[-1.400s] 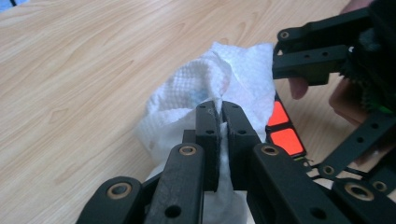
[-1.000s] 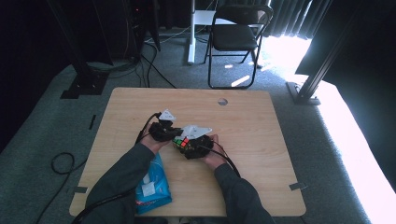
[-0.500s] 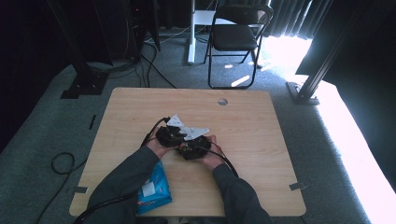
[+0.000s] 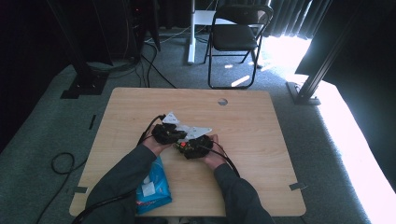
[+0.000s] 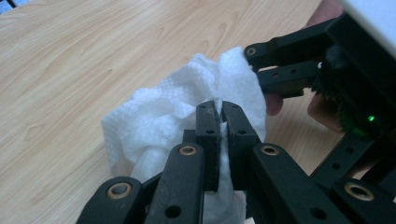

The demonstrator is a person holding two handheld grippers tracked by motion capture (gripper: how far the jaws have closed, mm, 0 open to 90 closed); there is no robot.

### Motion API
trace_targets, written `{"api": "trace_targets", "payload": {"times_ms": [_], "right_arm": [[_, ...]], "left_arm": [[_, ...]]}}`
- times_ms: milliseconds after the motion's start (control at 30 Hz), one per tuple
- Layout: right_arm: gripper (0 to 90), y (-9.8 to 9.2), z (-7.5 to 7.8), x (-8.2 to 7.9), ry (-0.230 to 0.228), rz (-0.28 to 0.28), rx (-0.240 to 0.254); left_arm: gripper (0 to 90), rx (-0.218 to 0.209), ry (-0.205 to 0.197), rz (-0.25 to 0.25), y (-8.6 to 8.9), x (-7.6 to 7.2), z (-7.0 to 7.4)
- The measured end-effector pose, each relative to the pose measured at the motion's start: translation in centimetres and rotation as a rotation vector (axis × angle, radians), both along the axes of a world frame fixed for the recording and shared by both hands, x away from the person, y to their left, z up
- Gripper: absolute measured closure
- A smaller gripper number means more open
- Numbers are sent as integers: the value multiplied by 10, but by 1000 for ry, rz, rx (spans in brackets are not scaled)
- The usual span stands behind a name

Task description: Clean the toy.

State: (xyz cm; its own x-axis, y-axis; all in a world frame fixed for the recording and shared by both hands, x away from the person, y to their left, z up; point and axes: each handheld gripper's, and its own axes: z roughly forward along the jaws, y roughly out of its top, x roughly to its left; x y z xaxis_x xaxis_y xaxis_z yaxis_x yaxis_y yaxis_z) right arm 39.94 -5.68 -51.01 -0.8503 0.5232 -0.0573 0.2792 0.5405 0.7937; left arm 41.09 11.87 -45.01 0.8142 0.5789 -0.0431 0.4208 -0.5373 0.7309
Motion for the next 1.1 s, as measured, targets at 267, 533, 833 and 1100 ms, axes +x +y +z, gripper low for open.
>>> {"api": "trace_targets", "payload": {"times_ms": [267,533,833,1100], "right_arm": [[341,-9,1,0,-4,-14,5],[341,-15,1,1,-11,-22,3],[341,-17,3,-1,-18,-20,13],[341,-20,9,-1,-27,-19,40]], "left_arm": [[867,-3,4,34,11,3,0],[870,-1,8,54,18,4,-2],[870,1,29,66,25,6,-8],[871,17,52,53,25,6,-16]]}}
